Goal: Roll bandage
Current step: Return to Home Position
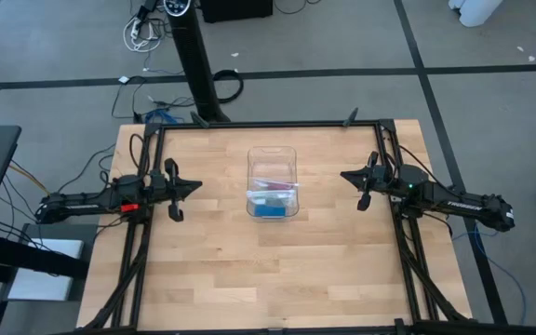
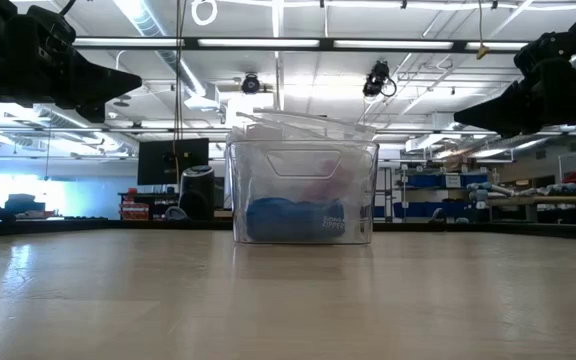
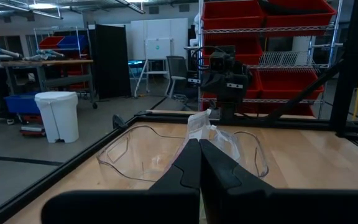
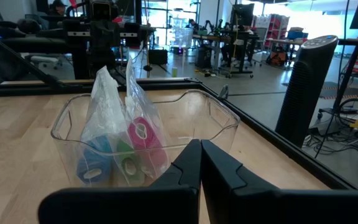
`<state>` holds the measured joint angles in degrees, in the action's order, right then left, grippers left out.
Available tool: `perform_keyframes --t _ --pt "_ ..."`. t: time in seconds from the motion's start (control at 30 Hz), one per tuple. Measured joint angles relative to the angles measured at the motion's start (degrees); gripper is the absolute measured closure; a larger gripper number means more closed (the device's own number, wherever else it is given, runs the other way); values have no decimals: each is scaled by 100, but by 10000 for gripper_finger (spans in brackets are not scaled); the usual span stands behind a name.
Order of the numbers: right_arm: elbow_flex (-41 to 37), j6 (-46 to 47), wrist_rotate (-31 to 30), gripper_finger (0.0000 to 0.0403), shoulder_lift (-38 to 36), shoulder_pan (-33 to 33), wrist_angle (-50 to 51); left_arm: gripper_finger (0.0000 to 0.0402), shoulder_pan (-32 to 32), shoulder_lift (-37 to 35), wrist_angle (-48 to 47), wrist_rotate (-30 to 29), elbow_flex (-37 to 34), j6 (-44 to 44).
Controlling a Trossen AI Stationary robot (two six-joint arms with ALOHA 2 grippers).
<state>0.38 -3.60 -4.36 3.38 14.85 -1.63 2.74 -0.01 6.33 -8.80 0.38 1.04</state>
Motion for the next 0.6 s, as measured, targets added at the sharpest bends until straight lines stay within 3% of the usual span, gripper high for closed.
perform_keyframes --t 0.6 --pt "0 0 -2 396 0 1 0 387 0 0 0 0 0 0"
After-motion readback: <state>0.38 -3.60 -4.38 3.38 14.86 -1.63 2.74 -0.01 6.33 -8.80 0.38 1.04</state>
